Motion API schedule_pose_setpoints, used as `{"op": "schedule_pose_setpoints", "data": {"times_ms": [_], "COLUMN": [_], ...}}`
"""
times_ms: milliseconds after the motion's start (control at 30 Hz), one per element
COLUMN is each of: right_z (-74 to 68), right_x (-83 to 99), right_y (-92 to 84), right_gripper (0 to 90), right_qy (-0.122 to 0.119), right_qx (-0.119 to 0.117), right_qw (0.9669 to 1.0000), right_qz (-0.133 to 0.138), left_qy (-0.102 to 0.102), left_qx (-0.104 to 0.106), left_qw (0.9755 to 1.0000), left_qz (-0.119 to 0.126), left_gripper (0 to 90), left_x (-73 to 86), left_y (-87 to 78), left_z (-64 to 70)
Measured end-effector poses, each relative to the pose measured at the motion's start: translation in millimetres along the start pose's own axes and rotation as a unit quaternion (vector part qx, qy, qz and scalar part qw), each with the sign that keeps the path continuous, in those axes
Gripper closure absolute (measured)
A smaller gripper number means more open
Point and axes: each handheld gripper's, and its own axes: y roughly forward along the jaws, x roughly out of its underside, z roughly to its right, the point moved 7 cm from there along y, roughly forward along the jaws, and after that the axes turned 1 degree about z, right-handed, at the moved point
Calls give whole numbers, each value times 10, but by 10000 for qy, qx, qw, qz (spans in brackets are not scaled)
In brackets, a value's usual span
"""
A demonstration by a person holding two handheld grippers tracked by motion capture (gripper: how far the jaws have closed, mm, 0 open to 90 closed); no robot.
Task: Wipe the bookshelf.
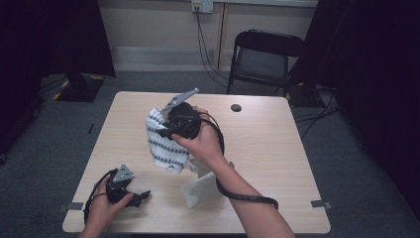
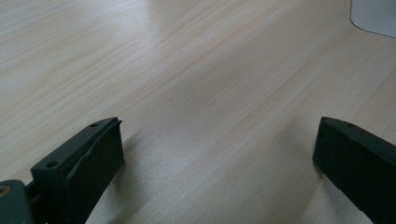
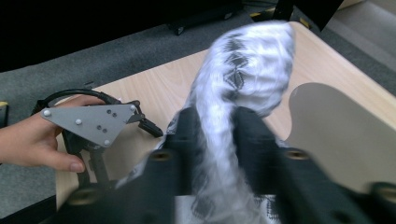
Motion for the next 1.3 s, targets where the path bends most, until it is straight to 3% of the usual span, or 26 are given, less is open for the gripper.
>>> {"op": "schedule_pose_setpoints", "data": {"times_ms": [100,267,533,667,833,1067,1300], "right_z": [-17,57,443,629,775,879,902], "right_x": [16,54,329,517,736,1004,1154], "right_y": [-9,-110,-368,-411,-430,-438,-381], "right_gripper": [545,518,489,489,495,495,570], "right_qy": [-80,26,364,438,574,932,1046], "right_qx": [-21,20,516,854,1066,1189,1259], "right_qw": [10000,10000,9980,9950,9917,9875,9846], "right_qz": [56,84,-70,-262,-432,-453,-618], "left_qy": [3,-16,-20,-16,-11,13,17], "left_qx": [2,13,11,12,10,17,27], "left_qw": [10000,10000,10000,10000,10000,10000,10000], "left_qz": [-8,-7,-5,-8,-14,-38,-41], "left_gripper": [9,5,5,5,3,2,0], "left_x": [0,-1,-1,-1,0,3,2], "left_y": [1,5,5,5,5,3,5], "left_z": [1,6,6,6,6,4,6]}}
